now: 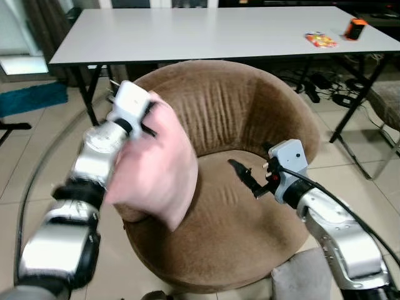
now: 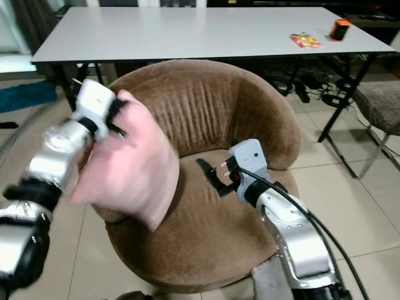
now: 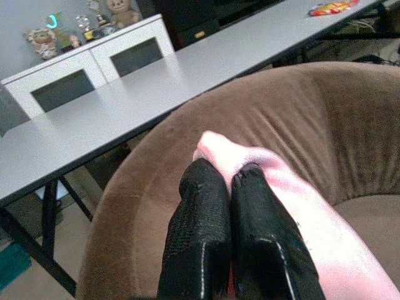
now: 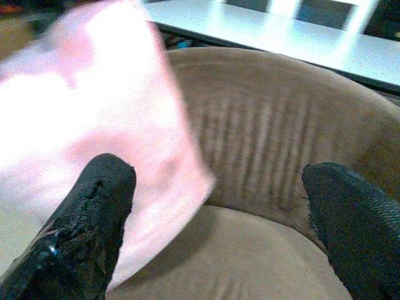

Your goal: Move the pillow to the sofa from floor

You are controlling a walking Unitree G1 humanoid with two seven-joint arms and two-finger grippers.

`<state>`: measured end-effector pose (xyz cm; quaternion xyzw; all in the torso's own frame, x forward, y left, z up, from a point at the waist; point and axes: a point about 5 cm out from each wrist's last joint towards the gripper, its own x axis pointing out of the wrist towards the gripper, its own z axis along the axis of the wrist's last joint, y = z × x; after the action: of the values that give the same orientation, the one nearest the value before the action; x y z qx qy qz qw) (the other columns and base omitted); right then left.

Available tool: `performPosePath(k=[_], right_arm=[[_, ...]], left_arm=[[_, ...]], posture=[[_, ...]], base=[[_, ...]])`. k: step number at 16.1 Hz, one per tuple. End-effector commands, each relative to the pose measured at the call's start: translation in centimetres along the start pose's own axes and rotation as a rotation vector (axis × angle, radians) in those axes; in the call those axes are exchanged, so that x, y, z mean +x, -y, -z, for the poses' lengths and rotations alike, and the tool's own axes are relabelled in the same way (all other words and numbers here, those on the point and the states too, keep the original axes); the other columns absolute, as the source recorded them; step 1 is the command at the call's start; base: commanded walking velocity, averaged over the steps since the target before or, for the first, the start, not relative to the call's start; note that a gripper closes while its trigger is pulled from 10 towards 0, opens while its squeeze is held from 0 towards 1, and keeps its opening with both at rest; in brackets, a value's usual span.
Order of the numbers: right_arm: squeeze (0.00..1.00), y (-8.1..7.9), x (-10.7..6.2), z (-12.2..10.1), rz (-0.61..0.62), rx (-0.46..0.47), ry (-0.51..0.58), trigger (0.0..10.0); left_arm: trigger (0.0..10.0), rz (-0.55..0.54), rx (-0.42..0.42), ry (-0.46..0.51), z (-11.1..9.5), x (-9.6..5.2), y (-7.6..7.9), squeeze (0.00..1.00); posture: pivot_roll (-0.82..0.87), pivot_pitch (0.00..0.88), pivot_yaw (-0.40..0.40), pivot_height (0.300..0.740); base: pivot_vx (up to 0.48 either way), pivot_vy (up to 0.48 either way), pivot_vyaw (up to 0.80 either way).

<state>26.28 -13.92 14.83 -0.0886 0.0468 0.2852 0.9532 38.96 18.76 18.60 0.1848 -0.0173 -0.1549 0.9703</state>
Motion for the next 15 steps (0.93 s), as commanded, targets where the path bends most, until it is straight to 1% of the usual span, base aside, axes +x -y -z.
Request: performPosePath(k=[1, 2, 3, 4, 5, 6, 7, 8, 9, 11, 12, 13, 14, 15], right_arm=[[0.00, -0.5, -0.3, -0.3, -0.087, -0.030, -0.006, 10.0], [0.00, -0.5, -0.6, -0.4, -0.138, -0.066, -0.027, 10.0], [0.00, -0.4, -0.8, -0.5, -0.168, -0.090, -0.042, 10.0], [0.00, -0.3, -1.0, -0.5, -0.182, -0.108, -0.052, 10.0], [0.00, -0.1, -1.7, -0.7, -0.198, -0.135, -0.071, 10.0], [0.00, 0.2, -2.2, -0.9, -0.201, -0.148, -0.082, 10.0], [0.00, 0.3, -2.5, -1.1, -0.203, -0.160, -0.092, 10.0], [0.00, 0.4, -2.7, -1.2, -0.203, -0.166, -0.096, 10.0], [0.00, 0.2, -2.8, -1.3, -0.219, -0.177, -0.105, 10.0], [0.00, 0.0, -2.9, -1.4, -0.242, -0.185, -0.113, 10.0], [0.00, 0.0, -2.9, -1.5, -0.263, -0.190, -0.119, 10.0], [0.00, -0.1, -2.9, -1.6, -0.270, -0.191, -0.122, 10.0], [0.00, -0.1, -2.8, -1.7, -0.281, -0.194, -0.122, 10.0], [0.00, -0.2, -2.7, -2.0, -0.305, -0.195, -0.120, 10.0]], left_arm=[[10.0, -0.012, 0.004, 0.048, -1.4, 0.7, -0.4, 0.00], [10.0, 0.021, 0.003, 0.056, -1.9, 1.4, 0.3, 0.00], [10.0, 0.030, 0.001, 0.055, -2.1, 1.8, 0.7, 0.00], [10.0, 0.029, 0.001, 0.046, -2.0, 2.0, 0.9, 0.00], [10.0, 0.025, 0.007, 0.012, -1.6, 2.2, 1.3, 0.00], [10.0, -0.012, 0.023, -0.038, -0.8, 2.1, 1.0, 0.00], [10.0, -0.119, 0.023, -0.112, 0.5, 1.4, -0.4, 0.00], [10.0, -0.167, 0.027, -0.140, 1.0, 1.1, -1.1, 0.00], [10.0, -0.310, 0.026, -0.210, 2.3, -0.2, -3.4, 0.00], [10.0, -0.435, 0.026, -0.258, 3.2, -1.6, -5.4, 0.00], [10.0, -0.553, 0.025, -0.308, 4.2, -3.2, -7.4, 0.00], [10.0, -0.598, 0.025, -0.329, 4.6, -3.9, -8.1, 0.00], [10.0, -0.648, 0.025, -0.359, 5.3, -4.9, -9.1, 0.00], [10.0, -0.715, 0.020, -0.425, 6.8, -7.0, -10.4, 0.00]], posture=[[-0.13, 0.000, 0.011, 0.740], [-0.15, 0.000, 0.005, 0.740], [-0.17, 0.000, 0.006, 0.740], [-0.18, 0.000, 0.006, 0.740], [-0.22, 0.000, 0.008, 0.740], [-0.24, 0.000, 0.001, 0.740], [-0.26, 0.000, -0.014, 0.740], [-0.26, 0.000, -0.018, 0.740], [-0.27, 0.000, -0.043, 0.740], [-0.27, 0.000, -0.058, 0.740], [-0.27, 0.000, -0.085, 0.740], [-0.27, 0.000, -0.085, 0.740], [-0.27, 0.000, -0.101, 0.740], [-0.26, 0.000, -0.125, 0.740]], base=[[0.000, 0.000, 0.00], [0.000, 0.000, 0.00], [0.000, 0.000, 0.00], [0.000, 0.000, 0.00], [0.000, 0.000, 0.00], [0.000, 0.000, 0.00], [0.000, 0.000, 0.00], [0.000, 0.000, 0.00], [0.000, 0.000, 0.00], [0.000, 0.000, 0.00], [0.000, 0.000, 0.00], [0.000, 0.000, 0.00], [0.000, 0.000, 0.00], [0.000, 0.000, 0.00]])
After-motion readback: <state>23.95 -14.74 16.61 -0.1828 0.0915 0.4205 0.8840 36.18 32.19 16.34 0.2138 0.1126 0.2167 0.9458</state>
